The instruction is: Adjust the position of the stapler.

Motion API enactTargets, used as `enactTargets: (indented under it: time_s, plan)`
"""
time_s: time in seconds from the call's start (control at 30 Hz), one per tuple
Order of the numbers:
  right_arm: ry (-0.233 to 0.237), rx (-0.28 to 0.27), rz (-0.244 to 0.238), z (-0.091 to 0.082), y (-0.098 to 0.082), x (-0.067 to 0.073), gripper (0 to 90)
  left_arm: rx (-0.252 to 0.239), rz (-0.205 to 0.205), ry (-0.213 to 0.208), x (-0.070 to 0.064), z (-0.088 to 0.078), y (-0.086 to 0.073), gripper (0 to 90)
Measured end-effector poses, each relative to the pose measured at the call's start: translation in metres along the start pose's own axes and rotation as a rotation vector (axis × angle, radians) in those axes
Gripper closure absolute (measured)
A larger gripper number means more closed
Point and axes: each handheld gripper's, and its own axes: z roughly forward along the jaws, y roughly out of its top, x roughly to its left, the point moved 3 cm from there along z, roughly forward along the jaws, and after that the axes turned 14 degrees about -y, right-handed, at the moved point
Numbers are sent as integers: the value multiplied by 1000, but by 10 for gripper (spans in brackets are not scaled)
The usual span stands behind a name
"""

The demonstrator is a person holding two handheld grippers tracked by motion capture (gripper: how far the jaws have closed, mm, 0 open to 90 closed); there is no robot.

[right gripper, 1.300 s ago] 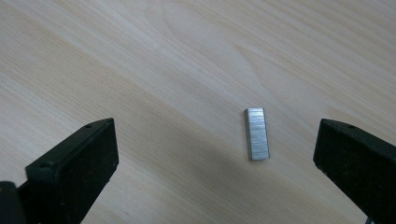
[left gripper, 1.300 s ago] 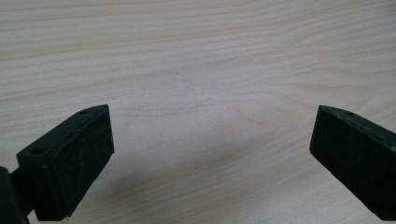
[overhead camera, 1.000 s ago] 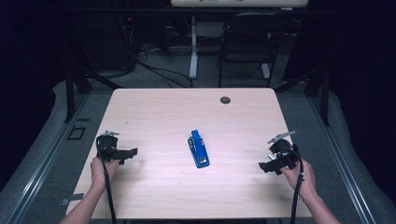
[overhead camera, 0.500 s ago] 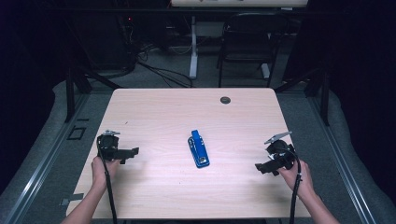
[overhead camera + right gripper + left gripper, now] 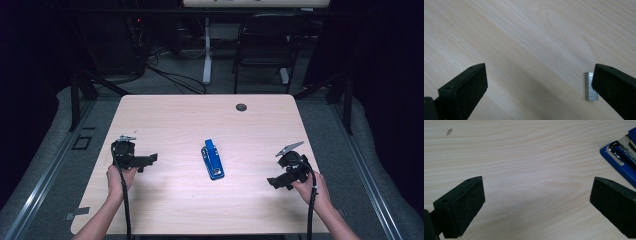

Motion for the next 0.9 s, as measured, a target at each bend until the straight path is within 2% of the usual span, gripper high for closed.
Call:
enactTargets:
  time_s: [0.23,0.37,0.4,0.5,0.67,0.9]
  plan:
    - [-2,4,28,0,-5,-10,0,-9,-9,-49,-27,9,8,2]
    - [-2,-4,67,0,-7,-16,0,6,-5,-69,-43,20,12,2]
    - [-6,9,59,0,-8,-18,1,6,-6,-73,-47,23,13,2]
    - [-1,8,78,2,-8,-19,1,26,0,-88,-59,34,16,2]
    - [-2,16,75,3,-10,-21,2,47,28,-116,-78,50,21,2]
    - [2,20,78,4,-11,-23,3,45,38,-149,-102,72,30,2]
